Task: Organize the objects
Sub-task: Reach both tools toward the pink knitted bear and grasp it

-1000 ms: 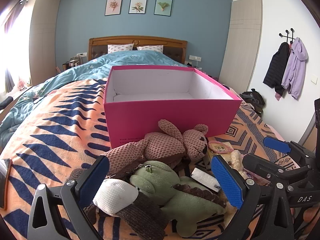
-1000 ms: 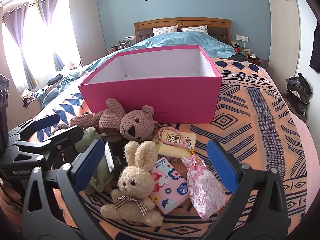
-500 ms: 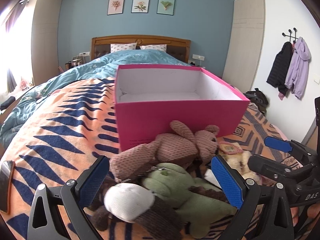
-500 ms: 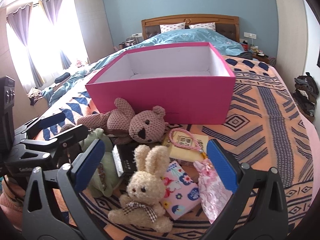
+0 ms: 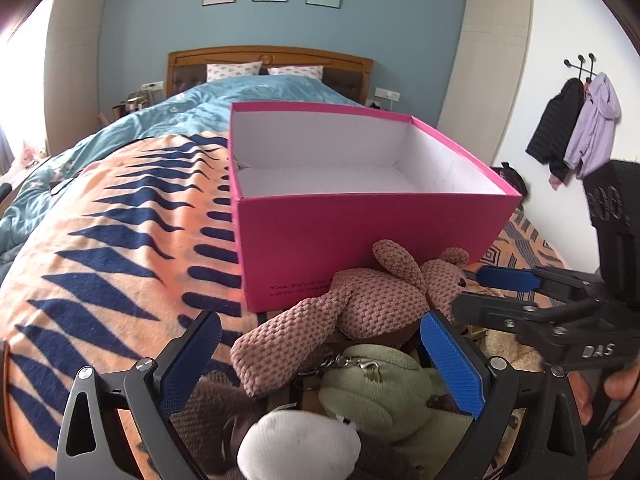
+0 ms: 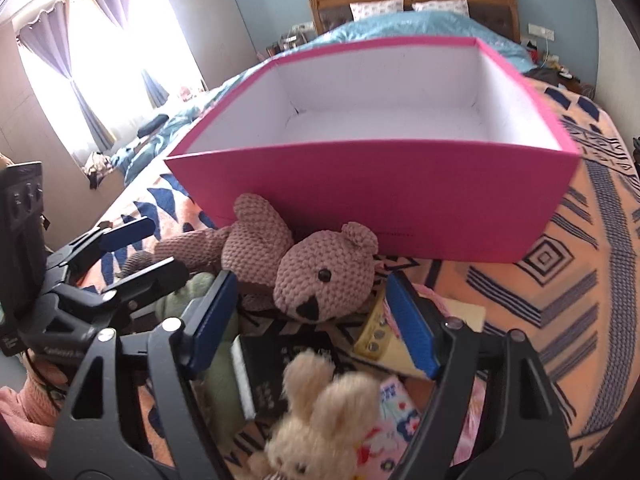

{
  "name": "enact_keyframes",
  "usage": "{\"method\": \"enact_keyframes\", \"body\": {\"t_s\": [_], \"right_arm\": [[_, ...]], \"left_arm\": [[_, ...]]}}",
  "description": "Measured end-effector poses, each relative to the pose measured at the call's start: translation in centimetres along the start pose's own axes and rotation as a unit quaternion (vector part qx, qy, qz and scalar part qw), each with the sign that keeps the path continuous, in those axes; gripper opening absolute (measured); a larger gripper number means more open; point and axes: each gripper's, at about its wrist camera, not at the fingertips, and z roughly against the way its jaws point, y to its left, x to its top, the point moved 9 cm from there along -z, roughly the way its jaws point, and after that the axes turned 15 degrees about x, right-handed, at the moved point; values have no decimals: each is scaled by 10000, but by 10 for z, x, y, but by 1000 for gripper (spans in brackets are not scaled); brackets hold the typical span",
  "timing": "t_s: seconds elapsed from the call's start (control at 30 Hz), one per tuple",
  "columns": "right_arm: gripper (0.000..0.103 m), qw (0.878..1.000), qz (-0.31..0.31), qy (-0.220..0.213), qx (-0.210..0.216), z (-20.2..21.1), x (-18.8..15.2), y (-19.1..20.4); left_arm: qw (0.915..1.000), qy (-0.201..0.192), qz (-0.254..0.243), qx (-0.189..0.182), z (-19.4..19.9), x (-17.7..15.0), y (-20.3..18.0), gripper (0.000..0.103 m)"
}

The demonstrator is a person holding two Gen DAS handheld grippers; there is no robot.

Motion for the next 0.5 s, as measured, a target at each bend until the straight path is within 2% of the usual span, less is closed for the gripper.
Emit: {"method": "enact_keyframes", "body": {"t_s": [0.1, 0.23, 0.33, 0.4, 0.5], "right_arm": [[78, 9998, -31, 189, 36, -13, 2, -3], [78, 9991, -117, 385, 104, -25, 3, -8], [73, 9985, -195, 447, 240, -27, 1, -12], [59, 9989, -161, 394, 218, -22, 3, -15], [58, 9983, -272, 343, 384, -16, 3, -17]], "left_arm": [[9998, 88, -86, -129, -6, 0, -5, 96], [9993, 212, -183, -229, -14, -1, -9, 94], [9988, 292, -230, -314, -18, -4, -10, 94], [9984, 333, -252, -384, -19, -6, -12, 94], [9976, 362, -276, -515, -18, -6, -15, 94]]}}
